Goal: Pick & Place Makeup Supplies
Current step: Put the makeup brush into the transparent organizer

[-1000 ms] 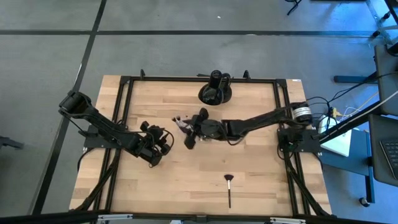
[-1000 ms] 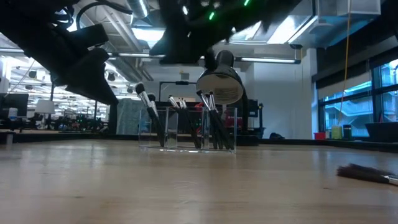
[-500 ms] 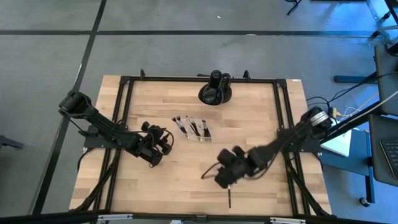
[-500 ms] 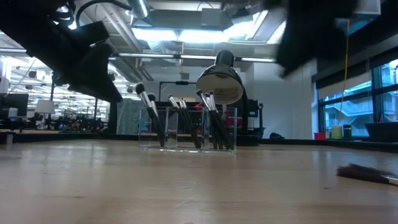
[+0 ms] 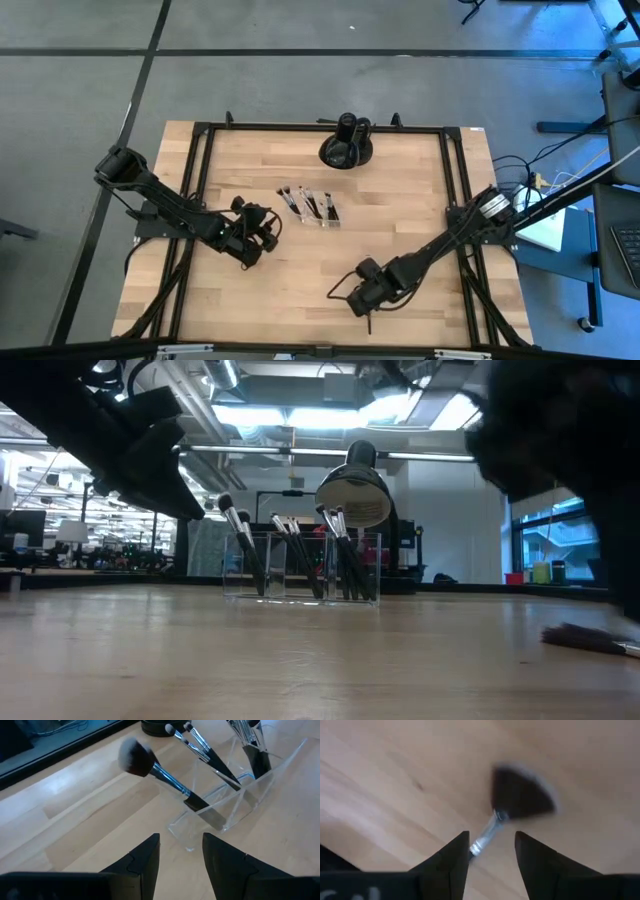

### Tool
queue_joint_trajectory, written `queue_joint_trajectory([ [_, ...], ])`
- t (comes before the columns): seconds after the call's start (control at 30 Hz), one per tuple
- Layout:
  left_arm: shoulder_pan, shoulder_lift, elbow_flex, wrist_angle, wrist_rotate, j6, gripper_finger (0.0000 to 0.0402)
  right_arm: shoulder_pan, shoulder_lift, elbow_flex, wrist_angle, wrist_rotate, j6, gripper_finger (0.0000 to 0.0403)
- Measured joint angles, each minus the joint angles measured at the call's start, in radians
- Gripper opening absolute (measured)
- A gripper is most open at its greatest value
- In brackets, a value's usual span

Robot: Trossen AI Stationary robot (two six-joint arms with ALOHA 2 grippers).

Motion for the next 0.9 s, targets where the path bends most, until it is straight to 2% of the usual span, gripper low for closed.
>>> queue_joint_trajectory([
  [0.1, 0.0, 0.0, 0.0, 0.0, 0.001, 0.004, 0.0143, 0.005, 0.027, 0.0, 0.01, -0.072, 0.031, 0.0158],
  [0.23, 0.0, 0.0, 0.0, 0.0, -0.001, 0.008, 0.0143, 0.007, 0.049, 0.002, 0.029, -0.108, 0.047, 0.0158],
  [0.47, 0.0, 0.0, 0.0, 0.0, -0.002, 0.011, 0.0143, 0.01, 0.057, 0.005, 0.001, -0.09, 0.02, 0.0152],
  [0.9, 0.0, 0.0, 0.0, 0.022, -0.003, 0.019, 0.0143, 0.005, 0.06, 0.003, -0.084, 0.012, -0.006, 0.0048],
])
